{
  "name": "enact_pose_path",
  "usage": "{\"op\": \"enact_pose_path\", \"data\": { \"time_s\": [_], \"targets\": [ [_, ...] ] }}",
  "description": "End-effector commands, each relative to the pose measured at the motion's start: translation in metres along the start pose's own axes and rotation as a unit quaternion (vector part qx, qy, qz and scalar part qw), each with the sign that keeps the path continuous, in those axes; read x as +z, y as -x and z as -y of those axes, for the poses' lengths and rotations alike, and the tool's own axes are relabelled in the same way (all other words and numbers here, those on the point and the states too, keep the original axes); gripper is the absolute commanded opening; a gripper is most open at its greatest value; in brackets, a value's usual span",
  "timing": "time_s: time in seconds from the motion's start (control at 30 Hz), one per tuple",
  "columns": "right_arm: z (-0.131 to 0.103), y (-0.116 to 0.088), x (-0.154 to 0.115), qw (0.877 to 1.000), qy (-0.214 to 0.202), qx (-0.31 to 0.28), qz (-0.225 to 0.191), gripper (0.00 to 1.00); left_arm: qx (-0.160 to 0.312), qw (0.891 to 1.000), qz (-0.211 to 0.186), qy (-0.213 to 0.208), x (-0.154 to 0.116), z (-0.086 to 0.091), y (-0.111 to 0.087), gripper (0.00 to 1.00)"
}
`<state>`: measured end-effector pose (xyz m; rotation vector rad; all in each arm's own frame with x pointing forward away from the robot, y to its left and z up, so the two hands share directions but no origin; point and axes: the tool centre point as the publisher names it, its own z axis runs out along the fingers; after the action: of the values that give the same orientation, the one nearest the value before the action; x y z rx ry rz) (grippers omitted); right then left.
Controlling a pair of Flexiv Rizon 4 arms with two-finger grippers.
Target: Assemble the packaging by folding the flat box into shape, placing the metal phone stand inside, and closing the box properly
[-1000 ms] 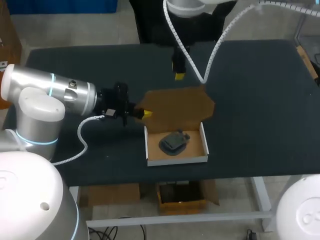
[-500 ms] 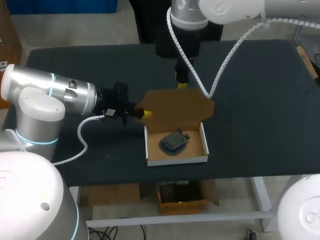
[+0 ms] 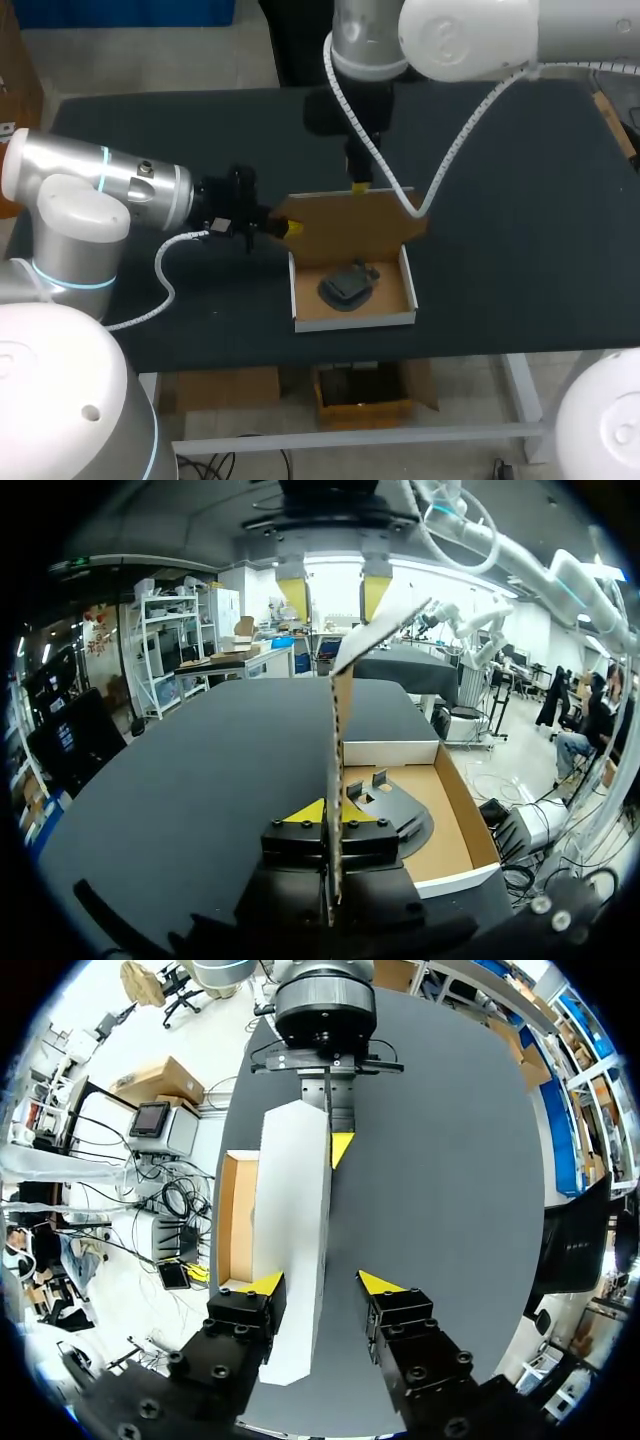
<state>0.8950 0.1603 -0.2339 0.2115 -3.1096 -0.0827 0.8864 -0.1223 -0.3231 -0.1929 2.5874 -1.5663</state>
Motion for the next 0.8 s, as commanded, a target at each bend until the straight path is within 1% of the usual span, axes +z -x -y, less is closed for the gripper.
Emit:
{"op": "enact_pose_path", "data": {
  "time_s": [0.03,0.8],
  "targets": [
    [0.000,-0.005,0.003,1.000,0.000,0.000,0.005,0.42,0.000,1.000,0.002,-0.001,0.002,-0.002,-0.001,0.00],
    [-0.007,-0.005,0.019,1.000,-0.001,-0.004,-0.014,0.44,0.000,1.000,0.002,-0.001,0.002,-0.002,-0.001,0.00]
  ]
}}
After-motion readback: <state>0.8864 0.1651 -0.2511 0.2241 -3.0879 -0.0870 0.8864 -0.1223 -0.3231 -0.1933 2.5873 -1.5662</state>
